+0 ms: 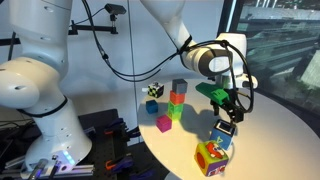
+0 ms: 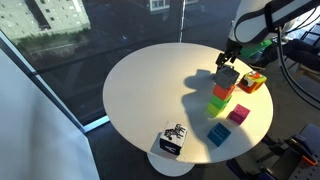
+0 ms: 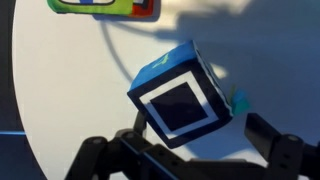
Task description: Put the light blue plushy cube on top of the orange plushy cube
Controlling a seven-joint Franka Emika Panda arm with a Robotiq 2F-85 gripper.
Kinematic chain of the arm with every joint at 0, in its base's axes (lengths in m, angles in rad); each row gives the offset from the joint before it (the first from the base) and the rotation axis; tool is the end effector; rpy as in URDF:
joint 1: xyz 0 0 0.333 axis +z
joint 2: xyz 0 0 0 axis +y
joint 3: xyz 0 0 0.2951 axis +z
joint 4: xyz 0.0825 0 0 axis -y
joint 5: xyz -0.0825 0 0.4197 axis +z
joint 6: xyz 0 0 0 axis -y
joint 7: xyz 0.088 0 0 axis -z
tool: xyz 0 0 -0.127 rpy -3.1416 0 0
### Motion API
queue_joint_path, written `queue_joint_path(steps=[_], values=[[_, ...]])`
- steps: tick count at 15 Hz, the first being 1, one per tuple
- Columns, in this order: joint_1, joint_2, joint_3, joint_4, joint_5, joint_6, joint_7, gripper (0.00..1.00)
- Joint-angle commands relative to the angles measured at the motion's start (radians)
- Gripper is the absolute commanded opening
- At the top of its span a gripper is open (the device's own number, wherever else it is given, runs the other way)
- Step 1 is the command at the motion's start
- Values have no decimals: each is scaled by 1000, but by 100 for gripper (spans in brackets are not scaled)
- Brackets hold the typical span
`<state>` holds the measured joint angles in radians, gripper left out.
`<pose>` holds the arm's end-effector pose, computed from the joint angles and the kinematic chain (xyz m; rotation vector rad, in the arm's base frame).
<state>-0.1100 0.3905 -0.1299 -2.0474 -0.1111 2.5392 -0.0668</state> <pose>0.6059 -0.1491 0.1924 3.0063 -0.1090 0.1259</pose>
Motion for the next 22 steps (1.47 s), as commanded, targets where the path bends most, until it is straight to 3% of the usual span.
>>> queue_joint_path(steps=[1, 22], values=[[-7, 32, -7, 40, -29, 11, -24, 100], [-60, 87, 25, 82, 15, 0, -145, 100]])
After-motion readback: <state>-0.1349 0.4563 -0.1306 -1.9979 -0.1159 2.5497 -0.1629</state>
